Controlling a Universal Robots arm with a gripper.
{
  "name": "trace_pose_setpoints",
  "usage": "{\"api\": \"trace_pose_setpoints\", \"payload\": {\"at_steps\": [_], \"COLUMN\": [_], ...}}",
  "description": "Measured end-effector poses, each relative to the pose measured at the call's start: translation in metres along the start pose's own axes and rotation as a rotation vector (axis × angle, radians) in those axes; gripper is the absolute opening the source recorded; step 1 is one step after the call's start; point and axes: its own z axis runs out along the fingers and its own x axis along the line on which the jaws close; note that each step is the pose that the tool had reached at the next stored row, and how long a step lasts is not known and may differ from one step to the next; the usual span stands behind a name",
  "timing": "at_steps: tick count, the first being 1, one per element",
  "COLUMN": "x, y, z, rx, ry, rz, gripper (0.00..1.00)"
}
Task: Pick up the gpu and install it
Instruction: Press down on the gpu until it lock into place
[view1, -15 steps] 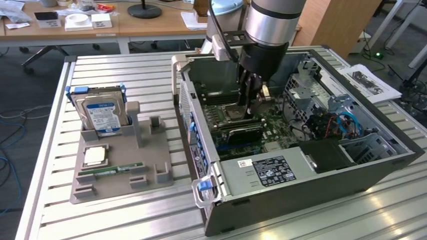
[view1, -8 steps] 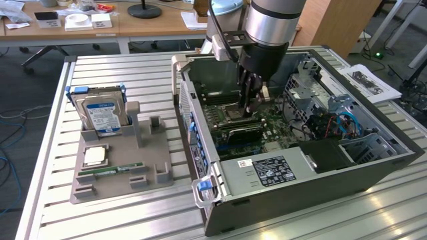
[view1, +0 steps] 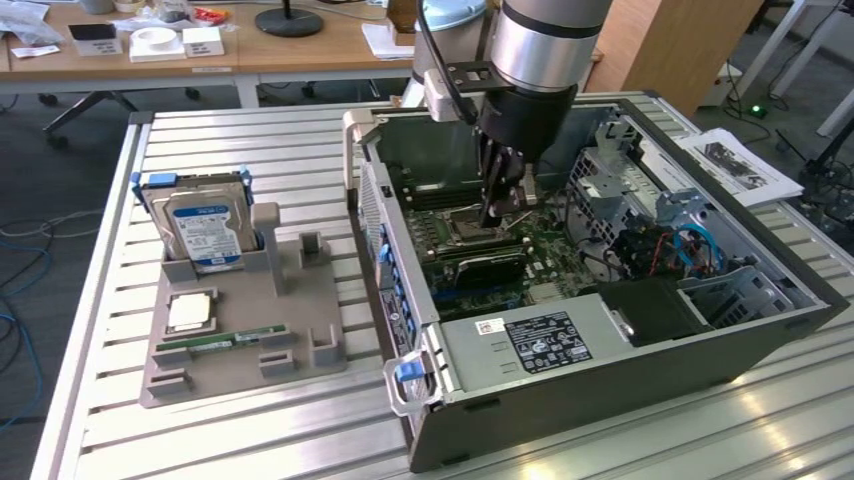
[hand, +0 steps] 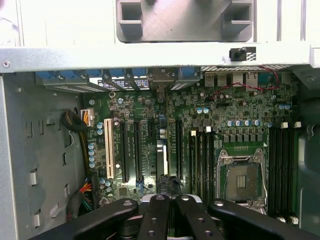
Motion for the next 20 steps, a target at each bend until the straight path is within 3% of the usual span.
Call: {"api": "trace_pose_setpoints", "payload": {"at_steps": [9,20], "x": [0.0,-0.001], "y": [0.0,0.0012], "z": [0.0013,0.0212], "rx": [0.0,0.0], "ry": [0.0,0.0007], "rz": [0.0,0.0], "gripper": [0.11,0.11]}}
